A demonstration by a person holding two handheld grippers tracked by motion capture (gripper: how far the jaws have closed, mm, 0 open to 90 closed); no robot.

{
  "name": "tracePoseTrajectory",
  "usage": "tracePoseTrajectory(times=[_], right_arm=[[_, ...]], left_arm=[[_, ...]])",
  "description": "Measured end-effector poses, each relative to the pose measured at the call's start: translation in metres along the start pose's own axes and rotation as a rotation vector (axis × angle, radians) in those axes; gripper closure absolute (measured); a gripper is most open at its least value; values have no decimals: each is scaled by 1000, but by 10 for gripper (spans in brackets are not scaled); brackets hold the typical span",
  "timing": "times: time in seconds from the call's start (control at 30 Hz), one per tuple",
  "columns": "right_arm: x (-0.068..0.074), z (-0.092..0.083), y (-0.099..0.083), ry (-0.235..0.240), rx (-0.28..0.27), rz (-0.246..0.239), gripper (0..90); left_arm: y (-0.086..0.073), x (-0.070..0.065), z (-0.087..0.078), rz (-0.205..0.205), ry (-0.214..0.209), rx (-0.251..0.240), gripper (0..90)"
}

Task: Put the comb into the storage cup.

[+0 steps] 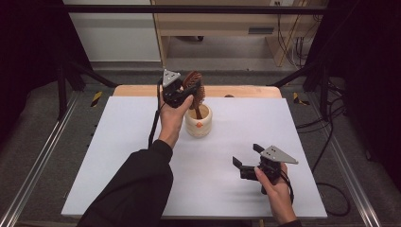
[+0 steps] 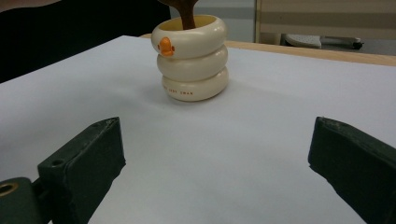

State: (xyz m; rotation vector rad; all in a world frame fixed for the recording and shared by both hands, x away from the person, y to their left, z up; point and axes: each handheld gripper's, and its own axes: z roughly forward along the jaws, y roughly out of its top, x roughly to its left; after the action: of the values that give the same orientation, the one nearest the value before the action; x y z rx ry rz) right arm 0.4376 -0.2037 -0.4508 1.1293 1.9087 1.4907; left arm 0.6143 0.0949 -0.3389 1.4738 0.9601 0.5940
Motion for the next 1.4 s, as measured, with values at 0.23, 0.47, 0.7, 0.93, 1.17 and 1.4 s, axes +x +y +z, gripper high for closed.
tracePoseTrajectory(times=[0.23,0.47,0.7,0.93,1.17,1.4], right_arm=[[0,0,0,1,-1,-2,40],[0,0,0,2,1,-1,40],[0,0,0,4,1,-4,40],[0,0,0,4,1,-1,39],[0,0,0,6,3,-2,39],[0,0,0,6,3,1,39]], left_arm=[[-1,-2,0,-11,-3,-8,509],[-3,-5,2,-22,-11,-7,509],[-7,-9,2,-23,-16,-8,508],[-9,-10,3,-33,-18,-8,508],[-14,-6,4,-55,-14,-4,508],[-15,-5,4,-65,-13,-9,507]])
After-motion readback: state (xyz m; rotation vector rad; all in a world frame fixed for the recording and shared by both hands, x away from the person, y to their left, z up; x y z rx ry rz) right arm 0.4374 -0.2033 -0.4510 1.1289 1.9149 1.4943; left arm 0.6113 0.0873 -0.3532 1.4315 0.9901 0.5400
